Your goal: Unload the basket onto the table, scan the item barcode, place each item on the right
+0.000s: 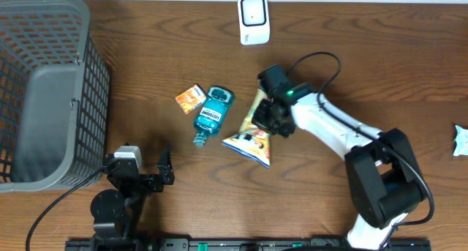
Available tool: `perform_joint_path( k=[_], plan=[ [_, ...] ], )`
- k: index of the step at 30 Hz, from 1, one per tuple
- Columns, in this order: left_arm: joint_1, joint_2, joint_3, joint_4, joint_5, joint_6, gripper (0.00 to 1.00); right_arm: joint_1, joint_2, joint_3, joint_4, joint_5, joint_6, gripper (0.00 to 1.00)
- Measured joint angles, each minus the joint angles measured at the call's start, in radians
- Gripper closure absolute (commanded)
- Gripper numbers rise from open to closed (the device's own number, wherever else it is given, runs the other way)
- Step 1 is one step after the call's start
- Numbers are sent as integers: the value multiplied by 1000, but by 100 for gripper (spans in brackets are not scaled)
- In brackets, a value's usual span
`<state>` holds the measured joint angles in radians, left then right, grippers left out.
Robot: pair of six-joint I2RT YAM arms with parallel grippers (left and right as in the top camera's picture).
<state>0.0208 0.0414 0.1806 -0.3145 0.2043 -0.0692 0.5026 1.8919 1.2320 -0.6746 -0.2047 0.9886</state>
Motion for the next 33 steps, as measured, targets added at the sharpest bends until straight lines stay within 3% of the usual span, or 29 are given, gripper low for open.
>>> perform_joint_path(
  k=[4,11,23,28,33],
  plan=[
    [0,0,0,0,0,0,2,-86,6,-3,-21,-422,-77,99],
    [0,0,0,0,0,0,2,-200,16,-18,-185,-841,-109,99],
    [0,0,0,0,0,0,2,-280,16,-18,-292,-1209,-117,99],
    [0,0,0,0,0,0,2,-311,16,-18,-305,-1266,-125,99],
    [0,0,0,0,0,0,2,-338,16,-18,-309,-1286,-286,99]
  ],
)
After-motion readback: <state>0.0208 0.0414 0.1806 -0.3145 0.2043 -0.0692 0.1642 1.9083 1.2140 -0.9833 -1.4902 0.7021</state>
